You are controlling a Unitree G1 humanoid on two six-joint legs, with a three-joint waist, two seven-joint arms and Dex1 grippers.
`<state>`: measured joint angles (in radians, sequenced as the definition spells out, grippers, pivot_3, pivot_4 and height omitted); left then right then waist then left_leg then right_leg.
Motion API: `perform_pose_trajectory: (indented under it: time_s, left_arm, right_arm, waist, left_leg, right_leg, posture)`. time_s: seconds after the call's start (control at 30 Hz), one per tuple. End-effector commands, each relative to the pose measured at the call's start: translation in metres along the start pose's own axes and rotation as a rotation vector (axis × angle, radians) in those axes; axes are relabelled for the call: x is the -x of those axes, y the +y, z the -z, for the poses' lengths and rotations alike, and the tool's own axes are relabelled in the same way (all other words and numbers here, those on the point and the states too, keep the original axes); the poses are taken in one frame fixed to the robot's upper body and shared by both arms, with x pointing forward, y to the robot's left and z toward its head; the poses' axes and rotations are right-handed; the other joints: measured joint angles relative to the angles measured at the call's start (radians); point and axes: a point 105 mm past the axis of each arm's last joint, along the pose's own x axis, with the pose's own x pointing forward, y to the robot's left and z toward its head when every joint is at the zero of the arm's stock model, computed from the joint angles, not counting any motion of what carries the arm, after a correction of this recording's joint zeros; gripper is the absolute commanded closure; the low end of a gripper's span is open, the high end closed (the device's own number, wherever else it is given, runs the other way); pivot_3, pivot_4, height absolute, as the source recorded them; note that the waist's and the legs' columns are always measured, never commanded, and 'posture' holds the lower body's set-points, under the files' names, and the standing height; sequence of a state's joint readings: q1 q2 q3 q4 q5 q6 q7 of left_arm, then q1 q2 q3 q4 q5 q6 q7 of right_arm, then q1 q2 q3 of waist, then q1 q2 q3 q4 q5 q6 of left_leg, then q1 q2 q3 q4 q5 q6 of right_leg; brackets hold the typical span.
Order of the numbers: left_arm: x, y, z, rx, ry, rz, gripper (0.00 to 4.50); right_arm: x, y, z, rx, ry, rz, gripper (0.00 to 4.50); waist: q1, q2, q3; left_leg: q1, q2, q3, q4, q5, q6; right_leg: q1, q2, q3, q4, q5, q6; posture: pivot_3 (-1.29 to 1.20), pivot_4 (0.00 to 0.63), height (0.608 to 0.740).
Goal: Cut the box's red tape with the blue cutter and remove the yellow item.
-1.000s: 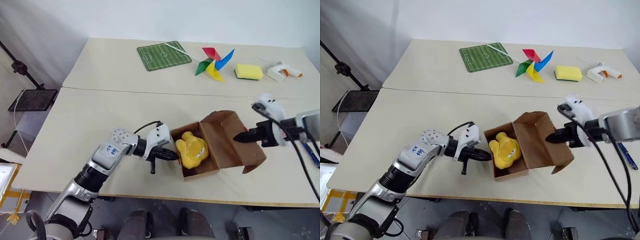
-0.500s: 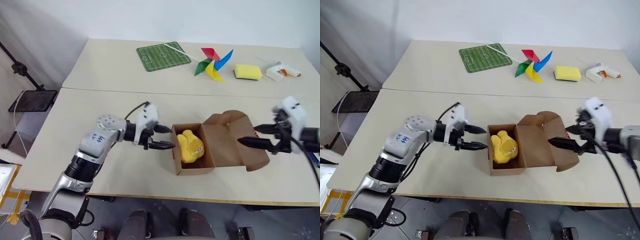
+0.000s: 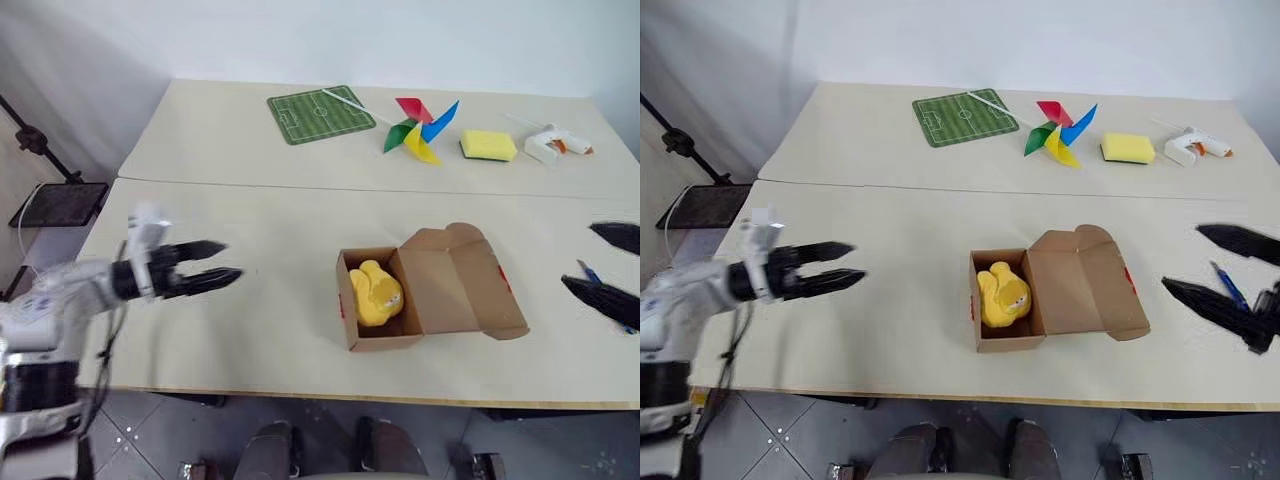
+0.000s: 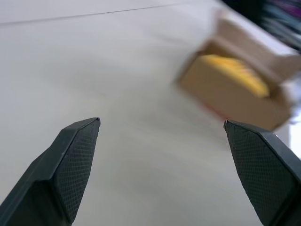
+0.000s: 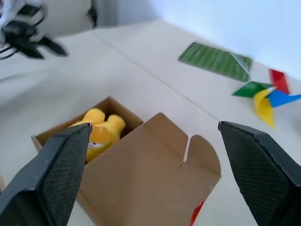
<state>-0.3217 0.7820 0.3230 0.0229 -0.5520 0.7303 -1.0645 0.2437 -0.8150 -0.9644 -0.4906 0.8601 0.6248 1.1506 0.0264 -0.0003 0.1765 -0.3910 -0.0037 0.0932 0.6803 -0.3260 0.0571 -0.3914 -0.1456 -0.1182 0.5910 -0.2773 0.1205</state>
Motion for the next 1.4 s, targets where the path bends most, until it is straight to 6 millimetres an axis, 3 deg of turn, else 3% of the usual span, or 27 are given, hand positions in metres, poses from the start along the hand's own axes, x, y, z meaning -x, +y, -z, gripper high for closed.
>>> perform_pose_trajectory:
  time_s: [0.03, 0.1, 0.2, 0.37, 0.5, 0.63, 0.67, 0.77, 0.83, 0.93, 1.03, 1.27, 1.4]
  left_arm:
    - [-0.001, -0.001, -0.004, -0.077, 0.025, 0.010, 0.02]
    - [-0.012, -0.010, -0.009, -0.120, 0.079, 0.080, 0.02]
    - [-0.028, -0.028, -0.012, -0.168, 0.234, 0.204, 0.02]
    - [-0.095, -0.075, -0.055, -0.390, 0.264, 0.453, 0.02]
    - [-0.144, -0.112, -0.050, -0.542, 0.389, 0.662, 0.02]
    - [-0.176, -0.130, -0.048, -0.631, 0.430, 0.737, 0.02]
    - [-0.185, -0.130, -0.038, -0.702, 0.495, 0.740, 0.02]
    - [-0.205, -0.124, -0.024, -0.910, 0.548, 0.707, 0.02]
    - [-0.218, -0.140, -0.023, -0.878, 0.505, 0.739, 0.02]
    - [-0.221, -0.145, -0.012, -0.881, 0.566, 0.779, 0.02]
    - [-0.237, -0.142, -0.016, -0.876, 0.527, 0.703, 0.60]
    - [-0.247, -0.147, -0.025, -0.927, 0.472, 0.717, 2.77]
    - [-0.255, -0.150, -0.043, -0.849, 0.344, 0.694, 3.95]
  right_arm:
    - [-0.010, 0.021, -0.001, 0.135, -0.022, -0.019, 0.00]
    - [-0.013, 0.029, -0.005, 0.233, -0.119, -0.030, 0.00]
    - [-0.008, 0.027, -0.002, 0.310, -0.114, 0.022, 0.00]
    - [0.016, 0.039, -0.002, 0.224, -0.054, 0.044, 0.00]
    - [0.024, 0.056, 0.010, 0.157, 0.025, -0.001, 0.00]
    - [0.027, 0.069, 0.016, 0.092, 0.087, -0.054, 0.00]
    - [0.028, 0.069, 0.017, 0.105, 0.104, -0.051, 0.00]
    - [0.031, 0.067, 0.017, 0.123, 0.125, -0.028, 0.00]
    - [0.032, 0.066, 0.018, 0.121, 0.126, -0.003, 0.00]
    - [0.031, 0.068, 0.018, 0.120, 0.114, 0.013, 0.00]
    - [0.030, 0.070, 0.019, 0.111, 0.121, 0.014, 0.00]
    - [0.028, 0.072, 0.019, 0.113, 0.122, 0.011, 0.00]
    - [0.026, 0.071, 0.016, 0.121, 0.112, 0.010, 0.00]
  waist:
    - [0.004, 0.001, 0.001]
    - [0.005, 0.000, 0.000]
    - [0.004, -0.001, 0.001]
    - [0.029, 0.000, 0.001]
    - [0.024, 0.000, 0.001]
    - [0.007, -0.001, 0.001]
    - [0.002, -0.002, 0.002]
    - [-0.002, -0.001, 0.001]
    - [0.000, -0.002, 0.001]
    - [0.004, -0.002, 0.001]
    - [0.009, -0.002, 0.002]
    - [0.021, -0.002, 0.002]
    - [0.028, -0.002, 0.002]
  left_leg:
    - [0.000, -0.001, 0.000, 0.000, 0.000, 0.000]
    - [0.001, -0.004, 0.002, 0.000, -0.003, -0.004]
    - [0.002, -0.005, 0.004, 0.001, -0.003, -0.005]
    - [0.001, -0.005, 0.005, 0.000, -0.003, -0.005]
    - [0.003, -0.003, 0.012, 0.000, 0.000, 0.003]
    - [0.004, 0.001, 0.017, 0.000, -0.001, 0.004]
    - [0.004, 0.001, 0.017, 0.001, -0.001, 0.004]
    - [0.004, 0.002, 0.018, 0.001, -0.001, 0.005]
    - [0.004, 0.002, 0.018, 0.001, -0.002, 0.005]
    - [0.001, 0.001, 0.016, 0.001, -0.003, 0.006]
    - [0.001, 0.000, 0.015, 0.001, -0.003, 0.006]
    - [0.001, -0.001, 0.015, 0.002, -0.004, 0.009]
    - [0.000, -0.001, 0.015, 0.002, -0.004, 0.010]
  right_leg:
    - [0.000, -0.001, 0.000, 0.000, 0.000, 0.000]
    - [0.000, -0.003, 0.003, 0.000, 0.002, 0.003]
    - [0.000, -0.003, 0.006, -0.001, 0.004, 0.004]
    - [-0.002, 0.003, 0.008, 0.003, 0.004, 0.003]
    - [-0.001, 0.010, 0.008, 0.001, 0.004, 0.003]
    - [-0.004, 0.013, 0.012, 0.000, 0.004, 0.003]
    - [-0.004, 0.013, 0.012, 0.000, 0.003, 0.003]
    - [-0.004, 0.012, 0.014, -0.002, 0.003, 0.003]
    - [-0.005, 0.008, 0.017, -0.002, 0.003, 0.002]
    - [-0.008, 0.000, 0.017, -0.002, 0.003, 0.001]
    - [-0.008, -0.001, 0.016, -0.001, 0.002, 0.001]
    - [-0.008, -0.002, 0.016, -0.002, 0.003, 0.001]
    - [-0.008, -0.003, 0.016, -0.002, 0.003, 0.001]
  posture:
    - [0.00, 0.150, 0.740]
    - [0.00, 0.150, 0.740]
    - [0.00, 0.150, 0.740]
    - [0.00, 0.150, 0.740]
    - [0.00, 0.150, 0.740]
    - [0.00, 0.150, 0.740]
    - [0.00, 0.150, 0.740]
    - [0.00, 0.150, 0.740]
    - [0.00, 0.150, 0.740]
    - [0.00, 0.150, 0.740]
    - [0.00, 0.150, 0.740]
    - [0.00, 0.150, 0.740]
    - [0.00, 0.150, 0.740]
